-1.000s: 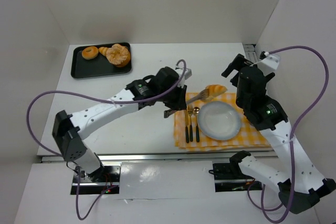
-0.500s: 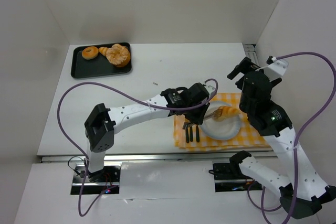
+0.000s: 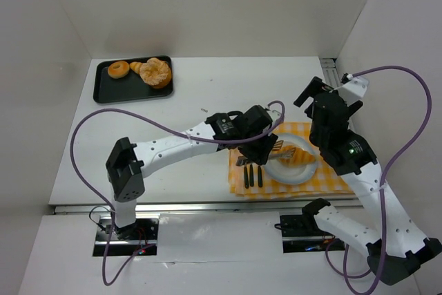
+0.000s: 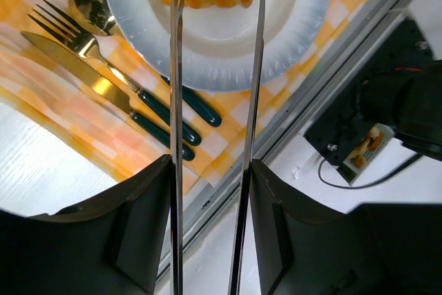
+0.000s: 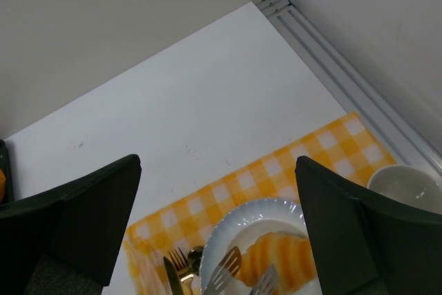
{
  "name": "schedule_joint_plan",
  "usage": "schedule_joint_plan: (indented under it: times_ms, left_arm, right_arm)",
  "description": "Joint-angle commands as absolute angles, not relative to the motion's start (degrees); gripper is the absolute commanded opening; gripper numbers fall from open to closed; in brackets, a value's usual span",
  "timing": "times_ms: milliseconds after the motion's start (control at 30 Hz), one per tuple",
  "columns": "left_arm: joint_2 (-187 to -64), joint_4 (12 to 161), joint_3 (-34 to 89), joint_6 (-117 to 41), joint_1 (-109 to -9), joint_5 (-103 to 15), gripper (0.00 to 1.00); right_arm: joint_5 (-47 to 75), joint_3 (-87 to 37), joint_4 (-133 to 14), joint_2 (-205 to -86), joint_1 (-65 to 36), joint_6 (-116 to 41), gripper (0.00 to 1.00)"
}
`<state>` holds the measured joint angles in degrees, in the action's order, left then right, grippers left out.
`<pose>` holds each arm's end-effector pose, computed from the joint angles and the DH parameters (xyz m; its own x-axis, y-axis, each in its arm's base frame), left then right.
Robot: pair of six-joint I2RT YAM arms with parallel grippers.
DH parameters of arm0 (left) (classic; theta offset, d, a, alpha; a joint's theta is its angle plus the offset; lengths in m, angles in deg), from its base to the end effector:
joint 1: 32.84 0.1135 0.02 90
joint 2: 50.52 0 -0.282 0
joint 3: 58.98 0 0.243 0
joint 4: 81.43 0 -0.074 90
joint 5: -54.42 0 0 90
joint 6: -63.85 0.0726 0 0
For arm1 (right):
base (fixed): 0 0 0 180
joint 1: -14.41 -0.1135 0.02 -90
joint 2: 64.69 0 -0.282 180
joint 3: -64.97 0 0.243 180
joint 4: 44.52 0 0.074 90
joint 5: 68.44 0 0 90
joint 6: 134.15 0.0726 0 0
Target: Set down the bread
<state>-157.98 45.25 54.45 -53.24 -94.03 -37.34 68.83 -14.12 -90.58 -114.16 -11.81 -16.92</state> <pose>0.2128 -0.3915 0.3000 -0.7190 0.3627 -0.5929 0.6272 0.7061 -0.3286 0.1727 0.0256 0.4131 -0.0737 0.3098 -0.9479 0.4116 0.8753 0.2540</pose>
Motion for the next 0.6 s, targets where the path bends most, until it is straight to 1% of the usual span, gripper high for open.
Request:
schedule_joint_plan:
  times_ms: [0,133,267,367,400,467,500,567]
  left_arm:
    - [-149.9,45.6,55.8,-52.4,-94.1,-37.3,0.58]
    - [-145.1,44.6,53.2,-51.9,-94.1,-35.1,0.58]
    - [-141.1,42.0,49.3,-51.4,-90.9,-35.1,0.57]
    - [-137.6,40.8,44.8,-52.1,-85.7,-34.3,0.56]
    - [-136.7,40.8,43.8,-52.1,-82.1,-34.3,0.56]
    - [-135.0,40.2,41.5,-51.6,-78.2,-33.7,0.56]
    - [-133.6,40.2,40.9,-51.0,-74.0,-34.3,0.56]
    - [-133.0,39.6,40.9,-51.0,-69.3,-34.3,0.56]
  right_arm:
    - [68.9,-13.9,-88.1,-114.2,-11.5,-18.9,1.0]
    - [68.9,-14.5,-86.8,-114.7,-11.5,-19.5,1.0]
    - [68.4,-14.5,-86.2,-114.7,-11.5,-19.5,1.0]
    - [67.9,-14.5,-85.6,-114.7,-11.5,-19.5,1.0]
    - [67.9,-14.5,-85.6,-114.7,-11.0,-19.5,1.0]
    - [67.4,-14.0,-85.1,-114.7,-11.0,-19.5,1.0]
    - [66.7,-14.0,-85.1,-114.7,-11.0,-19.5,1.0]
    - [65.0,-13.5,-84.5,-114.7,-11.0,-18.9,1.0]
